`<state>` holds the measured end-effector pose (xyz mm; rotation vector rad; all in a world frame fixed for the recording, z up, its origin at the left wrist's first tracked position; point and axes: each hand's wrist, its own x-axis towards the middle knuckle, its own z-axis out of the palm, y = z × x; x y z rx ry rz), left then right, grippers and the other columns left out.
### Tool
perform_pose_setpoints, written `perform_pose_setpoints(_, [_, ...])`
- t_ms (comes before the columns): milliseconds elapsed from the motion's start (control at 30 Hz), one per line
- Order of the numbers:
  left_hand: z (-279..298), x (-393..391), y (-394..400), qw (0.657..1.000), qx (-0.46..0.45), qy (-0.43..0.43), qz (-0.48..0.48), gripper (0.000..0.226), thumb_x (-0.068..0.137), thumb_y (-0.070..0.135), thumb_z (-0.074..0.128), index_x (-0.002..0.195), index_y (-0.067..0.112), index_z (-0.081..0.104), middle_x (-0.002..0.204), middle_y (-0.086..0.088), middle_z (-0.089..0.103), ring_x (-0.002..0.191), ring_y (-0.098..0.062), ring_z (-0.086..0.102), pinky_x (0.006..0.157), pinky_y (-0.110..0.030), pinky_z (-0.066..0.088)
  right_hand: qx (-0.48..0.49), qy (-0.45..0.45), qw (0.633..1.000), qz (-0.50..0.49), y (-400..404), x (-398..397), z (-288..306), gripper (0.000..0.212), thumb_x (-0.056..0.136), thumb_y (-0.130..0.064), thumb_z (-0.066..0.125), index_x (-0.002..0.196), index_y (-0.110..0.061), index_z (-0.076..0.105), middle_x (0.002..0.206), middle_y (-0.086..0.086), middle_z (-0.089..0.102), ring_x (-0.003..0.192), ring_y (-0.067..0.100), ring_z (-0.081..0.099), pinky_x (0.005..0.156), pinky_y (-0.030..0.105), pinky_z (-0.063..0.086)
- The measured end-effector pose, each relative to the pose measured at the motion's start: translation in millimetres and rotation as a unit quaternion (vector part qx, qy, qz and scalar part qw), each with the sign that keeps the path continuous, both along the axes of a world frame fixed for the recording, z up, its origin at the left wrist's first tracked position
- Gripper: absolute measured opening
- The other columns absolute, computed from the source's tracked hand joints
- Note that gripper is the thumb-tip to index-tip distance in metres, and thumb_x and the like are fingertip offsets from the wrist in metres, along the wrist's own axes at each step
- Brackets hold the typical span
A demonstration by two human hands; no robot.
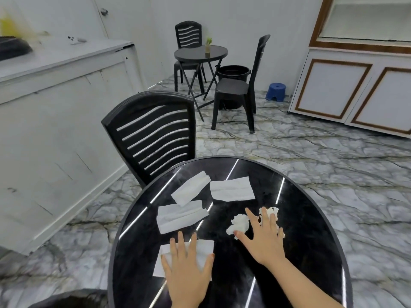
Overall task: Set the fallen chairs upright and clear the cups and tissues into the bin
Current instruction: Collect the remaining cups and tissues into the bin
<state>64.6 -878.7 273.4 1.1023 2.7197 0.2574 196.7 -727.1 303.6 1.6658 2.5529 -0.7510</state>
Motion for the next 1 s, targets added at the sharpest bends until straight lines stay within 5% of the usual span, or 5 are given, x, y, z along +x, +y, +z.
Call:
perform_pose_setpoints(400, [-5.9,0.4,-2.7,1.0,0.015,-0.006,-0.01,0.066,0.089,0.066,0.009,0.136,0.031,0.039,0.145,-0.009,0.042,0.135,-0.025,0.023,0.11,-0.039,0.004,0.064,0.047,0.997,0.009,-6.5,-13.3,-16.9,0.05,0.095,-0.044,0.037,0.144,-0.037,0.027,0.159,-0.003,0.009,0.146,0.027,-0.004,0.117,0.047,0.003])
perform_pose_setpoints(667, [4.8,0.4,-5.0,0.998,0.019,-0.058,-0.029,0.07,0.092,0.062,0.009,0.127,0.021,0.054,0.135,-0.013,0.053,0.129,-0.024,0.029,0.112,-0.027,-0.005,0.026,0.108,0.994,0.016,-14.1,-7.4,-15.2,0.045,0.097,-0.029,0.043,0.141,-0.025,0.037,0.156,-0.007,0.02,0.147,0.02,0.002,0.118,0.041,0.004])
perform_pose_setpoints(800, [6.7,0.7,-9.8,0.993,0.06,-0.094,-0.025,0.074,0.089,0.064,0.005,0.127,0.021,0.053,0.141,-0.004,0.048,0.134,-0.019,0.036,0.114,-0.031,0.019,-0.005,0.16,0.987,0.021,-23.8,-2.4,-16.4,0.043,0.095,-0.017,0.048,0.137,-0.022,0.043,0.153,-0.005,0.028,0.146,0.018,0.008,0.12,0.041,0.011])
perform_pose_setpoints(900, [10.4,0.6,-14.4,0.982,0.138,-0.128,-0.034,0.054,0.093,0.053,0.03,0.136,0.023,0.041,0.151,0.009,0.027,0.142,-0.009,0.016,0.118,-0.03,0.009,-0.033,0.213,0.976,0.016,-36.5,2.2,-14.4,0.04,0.093,-0.007,0.049,0.131,-0.02,0.052,0.148,-0.006,0.038,0.144,0.014,0.019,0.117,0.035,0.021])
perform_pose_setpoints(1000, [13.4,-1.3,-26.2,0.973,0.177,-0.142,-0.03,0.039,0.094,0.034,0.046,0.132,0.026,0.047,0.137,0.028,0.025,0.138,-0.005,0.024,0.11,-0.021,0.026,-0.055,0.259,0.964,0.01,-50.9,4.3,-10.9,0.041,0.09,0.001,0.052,0.126,-0.019,0.058,0.14,-0.004,0.048,0.135,0.005,0.028,0.109,0.02,0.024])
